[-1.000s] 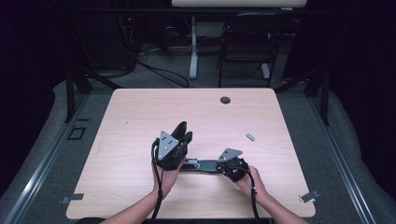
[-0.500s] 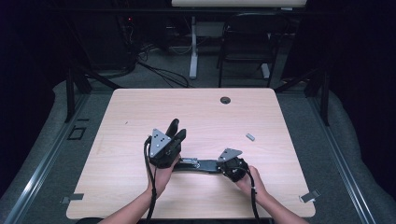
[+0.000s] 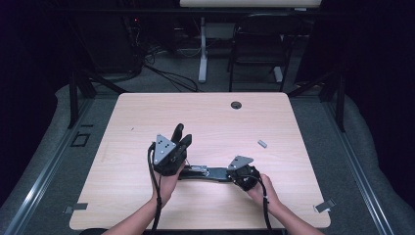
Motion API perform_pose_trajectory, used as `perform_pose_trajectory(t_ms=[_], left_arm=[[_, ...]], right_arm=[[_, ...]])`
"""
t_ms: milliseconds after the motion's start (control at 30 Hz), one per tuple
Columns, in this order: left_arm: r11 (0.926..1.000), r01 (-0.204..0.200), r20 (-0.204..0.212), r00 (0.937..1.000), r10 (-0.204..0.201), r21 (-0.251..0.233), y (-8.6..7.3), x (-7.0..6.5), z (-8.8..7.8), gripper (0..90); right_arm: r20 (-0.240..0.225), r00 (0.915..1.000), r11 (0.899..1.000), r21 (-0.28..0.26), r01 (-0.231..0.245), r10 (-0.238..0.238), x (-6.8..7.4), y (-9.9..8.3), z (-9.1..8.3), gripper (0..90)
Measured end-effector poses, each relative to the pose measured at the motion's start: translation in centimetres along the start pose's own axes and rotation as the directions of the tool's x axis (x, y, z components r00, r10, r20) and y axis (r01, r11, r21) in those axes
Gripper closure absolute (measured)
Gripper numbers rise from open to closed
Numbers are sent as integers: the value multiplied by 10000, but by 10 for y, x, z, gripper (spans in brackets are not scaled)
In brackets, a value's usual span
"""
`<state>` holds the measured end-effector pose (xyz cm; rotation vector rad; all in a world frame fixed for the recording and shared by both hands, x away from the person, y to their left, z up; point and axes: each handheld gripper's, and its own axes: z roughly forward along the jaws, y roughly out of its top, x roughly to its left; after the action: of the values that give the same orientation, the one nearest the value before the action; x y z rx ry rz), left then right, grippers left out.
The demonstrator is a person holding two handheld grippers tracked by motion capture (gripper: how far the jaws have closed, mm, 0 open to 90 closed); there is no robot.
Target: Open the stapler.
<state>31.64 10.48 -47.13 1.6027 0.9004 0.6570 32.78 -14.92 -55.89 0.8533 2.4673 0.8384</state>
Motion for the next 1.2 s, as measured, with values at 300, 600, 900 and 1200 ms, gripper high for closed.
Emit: perform_pose_trajectory(t_ms=[300, 600, 900, 1200], left_arm=[[10000, 46, -191, 9998, -48, -80, 1, 6, -4, 900], [10000, -69, -424, 9991, 66, -58, 2, 10, -6, 900], [9999, -78, -652, 9978, 72, -88, 2, 14, -8, 900], [9992, -116, -888, 9960, 81, -388, 4, 20, -16, 900]], right_arm=[[-20, 10000, 10000, 0, -9, 9, 0, 0, 0, 900], [-59, 10000, 10000, 4, -8, 8, 0, 0, 0, 900], [-66, 10000, 10000, 30, 2, -2, 0, 0, 0, 900], [-42, 10000, 10000, 39, 60, -60, 1, 0, 1, 900]])
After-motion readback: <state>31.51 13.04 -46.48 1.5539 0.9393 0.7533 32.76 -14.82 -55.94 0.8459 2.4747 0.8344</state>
